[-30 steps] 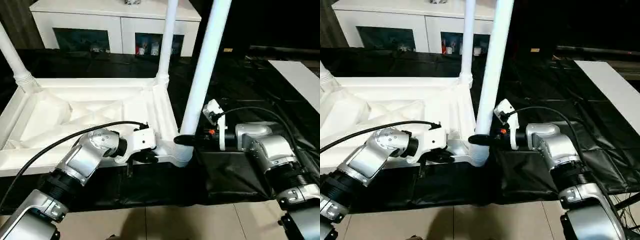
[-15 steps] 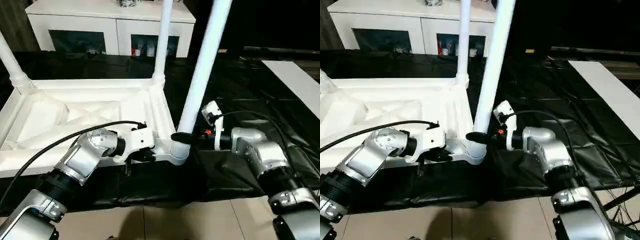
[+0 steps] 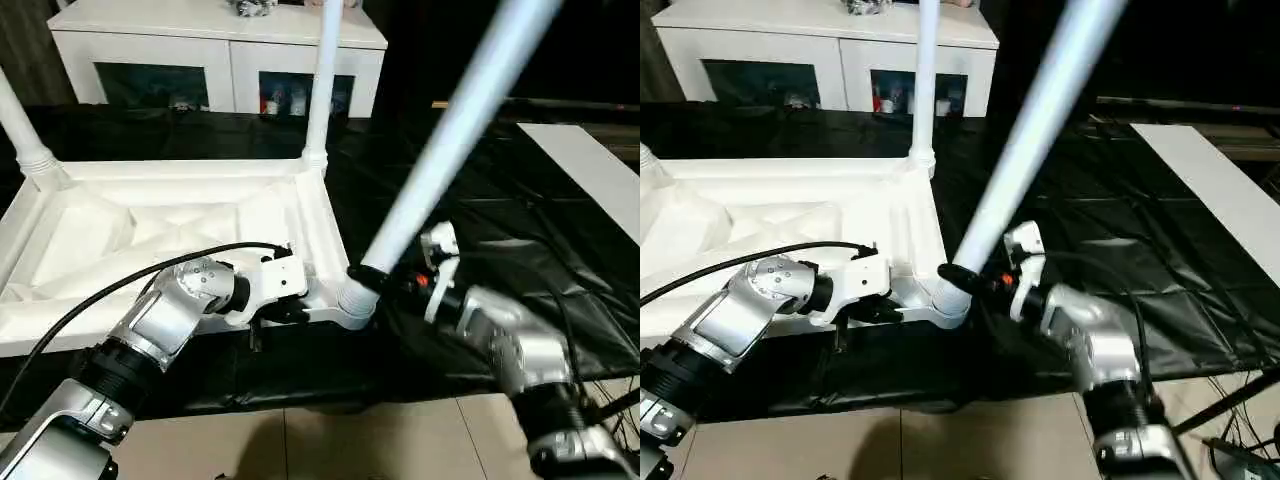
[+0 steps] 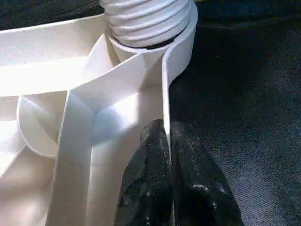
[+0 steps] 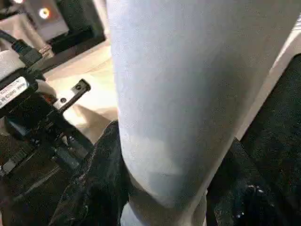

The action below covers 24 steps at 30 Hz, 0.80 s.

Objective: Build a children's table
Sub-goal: Insert table leg to table base

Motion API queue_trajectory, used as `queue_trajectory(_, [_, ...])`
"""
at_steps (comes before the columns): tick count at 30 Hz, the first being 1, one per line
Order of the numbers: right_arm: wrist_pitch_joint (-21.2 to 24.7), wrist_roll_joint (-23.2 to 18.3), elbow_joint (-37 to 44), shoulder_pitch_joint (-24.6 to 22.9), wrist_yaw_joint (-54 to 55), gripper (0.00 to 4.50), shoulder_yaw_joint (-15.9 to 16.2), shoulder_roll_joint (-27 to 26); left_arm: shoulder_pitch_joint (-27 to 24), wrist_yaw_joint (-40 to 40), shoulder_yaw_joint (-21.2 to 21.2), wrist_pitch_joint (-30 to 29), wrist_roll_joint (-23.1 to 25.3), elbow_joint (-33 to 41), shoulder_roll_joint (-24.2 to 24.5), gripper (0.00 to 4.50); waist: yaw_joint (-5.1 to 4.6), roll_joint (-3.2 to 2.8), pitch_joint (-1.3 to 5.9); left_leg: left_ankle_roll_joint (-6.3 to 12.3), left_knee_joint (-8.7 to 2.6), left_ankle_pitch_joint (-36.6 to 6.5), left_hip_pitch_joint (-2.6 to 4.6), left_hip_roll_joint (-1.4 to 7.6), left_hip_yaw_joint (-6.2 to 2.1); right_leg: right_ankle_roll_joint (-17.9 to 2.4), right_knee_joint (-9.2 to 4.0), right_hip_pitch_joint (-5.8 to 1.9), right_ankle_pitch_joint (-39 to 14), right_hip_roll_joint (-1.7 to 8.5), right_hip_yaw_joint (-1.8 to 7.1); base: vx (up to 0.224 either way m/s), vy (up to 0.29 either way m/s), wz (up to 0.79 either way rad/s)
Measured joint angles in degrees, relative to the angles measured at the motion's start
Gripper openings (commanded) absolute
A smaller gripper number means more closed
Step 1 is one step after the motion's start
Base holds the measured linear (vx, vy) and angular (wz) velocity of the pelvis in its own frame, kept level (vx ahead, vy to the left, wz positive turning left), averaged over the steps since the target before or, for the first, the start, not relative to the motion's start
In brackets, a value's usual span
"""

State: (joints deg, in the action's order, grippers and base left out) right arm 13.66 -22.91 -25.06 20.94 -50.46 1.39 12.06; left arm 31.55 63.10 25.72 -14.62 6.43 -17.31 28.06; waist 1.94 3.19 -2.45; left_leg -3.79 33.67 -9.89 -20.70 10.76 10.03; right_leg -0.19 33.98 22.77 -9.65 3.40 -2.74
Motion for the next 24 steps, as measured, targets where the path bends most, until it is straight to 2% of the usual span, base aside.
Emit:
queue_trajectory(7, [-5.55,-0.23,3.85,-5.63,4.16,1.86,-0.98,-2.95,0.01,-0.13,0.02,0.00,0.00,-0.10,-0.06,0.00,-0.01,-0.05,-0.03,0.00,-0.02,0.00,0.05,-0.02,-0.01,0.02,-0.10,0.02,-0.01,0.01,0.00,0.000,0.000,0.00])
queue_trajectory(12, [-9.42,2.22,6.14,-8.06,6.57,1.86,0.97,-3.01,0.06,-0.13,0.02,0.01,0.00,-0.28,-0.19,0.00,-0.04,-0.09,-0.06,0.00,-0.06,-0.01,0.05,-0.02,-0.01,0.04,-0.26,0.01,-0.03,0.01,-0.01,0.000,0.000,0.00])
queue_trajectory(15, [-9.52,4.25,8.06,-8.60,7.96,1.86,2.37,-2.45,0.11,-0.16,0.01,0.01,0.00,-0.42,-0.17,0.00,-0.03,-0.14,-0.08,0.00,-0.13,-0.01,0.07,-0.02,-0.01,0.05,-0.47,-0.01,-0.03,0.01,-0.04,0.000,0.000,0.00])
queue_trajectory(19, [-9.24,8.30,11.40,-8.21,8.45,1.86,6.14,0.56,0.18,-0.18,-0.02,0.01,0.02,-0.52,-0.13,0.00,-0.17,-0.12,-0.05,0.01,-0.17,-0.01,0.09,-0.02,-0.04,0.05,-0.88,-0.08,-0.03,0.01,-0.14,0.000,0.000,0.00])
queue_trajectory(24, [-4.57,9.69,12.57,-5.19,6.41,1.86,8.31,3.42,0.20,-0.24,0.01,-0.02,0.05,-0.61,-0.31,0.00,-0.18,0.18,0.10,0.02,-0.12,-0.02,0.11,-0.04,-0.04,0.06,-0.96,-0.02,-0.04,0.02,-0.13,0.000,0.000,0.00])
